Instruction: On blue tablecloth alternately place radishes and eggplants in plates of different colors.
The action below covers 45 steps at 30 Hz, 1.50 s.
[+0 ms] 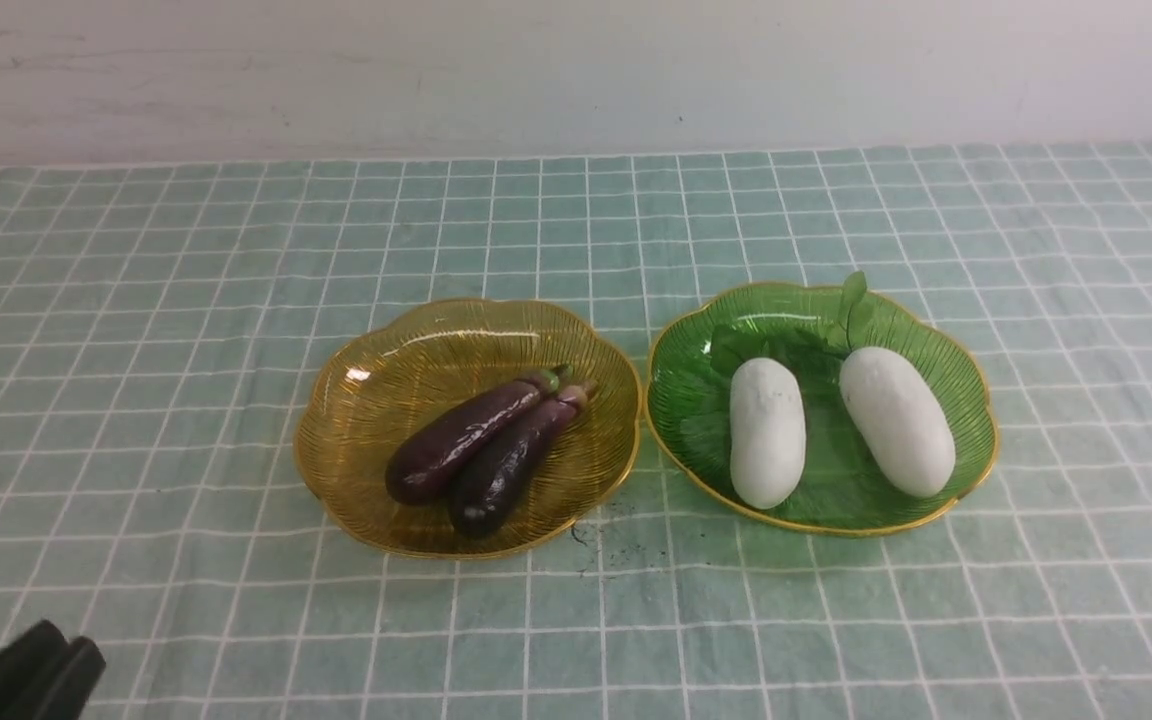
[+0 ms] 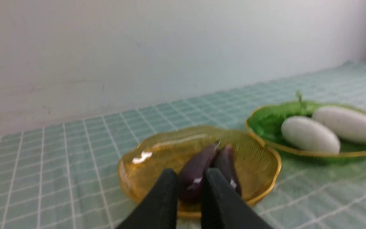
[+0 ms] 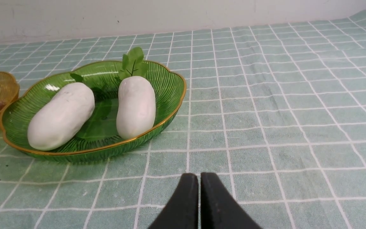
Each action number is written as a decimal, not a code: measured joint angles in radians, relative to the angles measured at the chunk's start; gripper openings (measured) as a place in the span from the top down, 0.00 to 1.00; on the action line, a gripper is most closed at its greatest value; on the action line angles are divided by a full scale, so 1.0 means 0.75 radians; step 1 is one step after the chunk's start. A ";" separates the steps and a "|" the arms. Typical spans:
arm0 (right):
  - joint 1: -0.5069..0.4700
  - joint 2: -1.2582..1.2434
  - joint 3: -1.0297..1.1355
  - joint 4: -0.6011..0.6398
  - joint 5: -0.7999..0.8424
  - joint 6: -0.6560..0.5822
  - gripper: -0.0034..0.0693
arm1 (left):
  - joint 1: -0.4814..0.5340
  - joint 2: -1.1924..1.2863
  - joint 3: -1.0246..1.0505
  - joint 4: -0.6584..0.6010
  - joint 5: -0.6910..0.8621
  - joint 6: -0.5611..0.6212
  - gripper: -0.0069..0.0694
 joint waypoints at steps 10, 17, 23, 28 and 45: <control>0.000 0.000 0.000 0.000 0.000 0.000 0.95 | 0.317 0.000 0.082 0.063 0.098 -0.108 0.78; 0.000 0.000 0.000 0.000 0.000 0.000 0.95 | 0.438 0.000 0.083 0.063 0.272 -0.179 0.78; 0.000 0.000 0.000 0.000 0.000 0.001 0.95 | 0.438 0.000 0.084 0.063 0.290 -0.203 0.78; 0.000 0.000 0.000 0.000 0.000 0.001 0.95 | 0.483 0.000 0.084 0.063 0.290 -0.233 0.78; 0.000 0.000 0.000 0.000 0.000 0.001 0.95 | 0.460 0.000 0.084 0.063 0.290 -0.241 0.78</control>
